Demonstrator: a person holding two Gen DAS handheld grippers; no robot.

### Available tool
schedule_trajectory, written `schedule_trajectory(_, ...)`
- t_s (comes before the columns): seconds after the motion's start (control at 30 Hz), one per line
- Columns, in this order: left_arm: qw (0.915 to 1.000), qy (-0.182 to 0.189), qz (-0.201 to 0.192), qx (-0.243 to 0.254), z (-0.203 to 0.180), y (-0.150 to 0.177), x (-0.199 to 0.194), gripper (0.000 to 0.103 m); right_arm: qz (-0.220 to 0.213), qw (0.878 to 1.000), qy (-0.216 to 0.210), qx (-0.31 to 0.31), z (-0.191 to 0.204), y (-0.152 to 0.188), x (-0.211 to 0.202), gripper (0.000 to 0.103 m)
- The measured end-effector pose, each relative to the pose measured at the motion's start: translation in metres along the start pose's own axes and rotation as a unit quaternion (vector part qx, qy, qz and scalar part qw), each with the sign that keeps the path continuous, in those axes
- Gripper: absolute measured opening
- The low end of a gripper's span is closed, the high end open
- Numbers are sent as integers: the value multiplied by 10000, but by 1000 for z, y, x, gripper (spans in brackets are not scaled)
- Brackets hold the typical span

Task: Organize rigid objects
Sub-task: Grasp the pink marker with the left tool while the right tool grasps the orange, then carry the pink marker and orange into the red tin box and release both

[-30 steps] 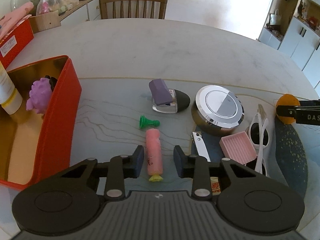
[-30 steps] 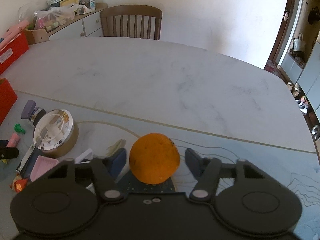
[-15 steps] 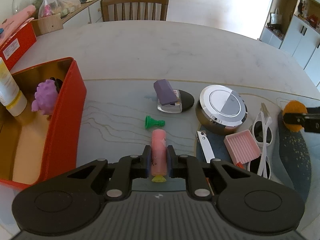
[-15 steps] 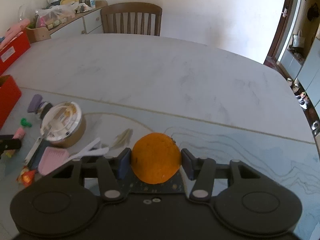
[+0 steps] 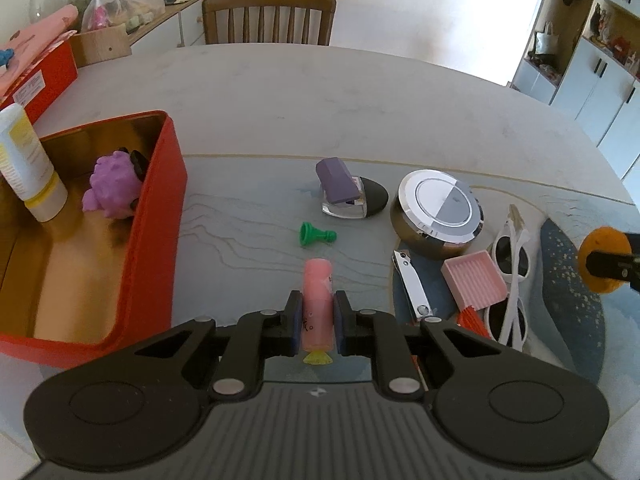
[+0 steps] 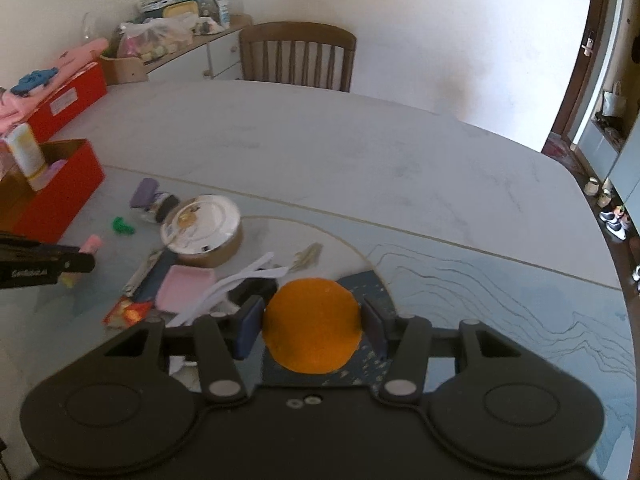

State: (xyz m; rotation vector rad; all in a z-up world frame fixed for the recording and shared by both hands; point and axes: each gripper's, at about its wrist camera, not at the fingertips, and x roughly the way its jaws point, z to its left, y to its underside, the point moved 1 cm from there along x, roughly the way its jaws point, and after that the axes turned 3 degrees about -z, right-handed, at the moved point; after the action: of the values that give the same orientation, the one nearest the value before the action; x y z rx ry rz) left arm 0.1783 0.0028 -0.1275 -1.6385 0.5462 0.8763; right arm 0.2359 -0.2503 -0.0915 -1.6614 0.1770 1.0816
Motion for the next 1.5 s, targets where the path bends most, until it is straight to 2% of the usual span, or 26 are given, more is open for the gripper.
schedule_trajectory(0.27, 9996, 262, -68, -37, 8, -3, -25, 16, -122, 9995, -297, 27, 29, -8, -23, 53)
schedule_trajectory(0.6, 9991, 333, -225, -161, 39, -14, -58, 16, -303, 9973, -663, -123, 81, -28, -37, 53)
schedule_trajectory(1.07, 9983, 106, -450, -346, 115, -27, -84, 16, -491, 9914, -998, -686, 177, -67, -26, 53)
schedule_trajectory(1.5, 9982, -254, -337, -432, 193, -35, -68, 16, -341, 9843, -1238, -1211, 263, -91, 16, 53)
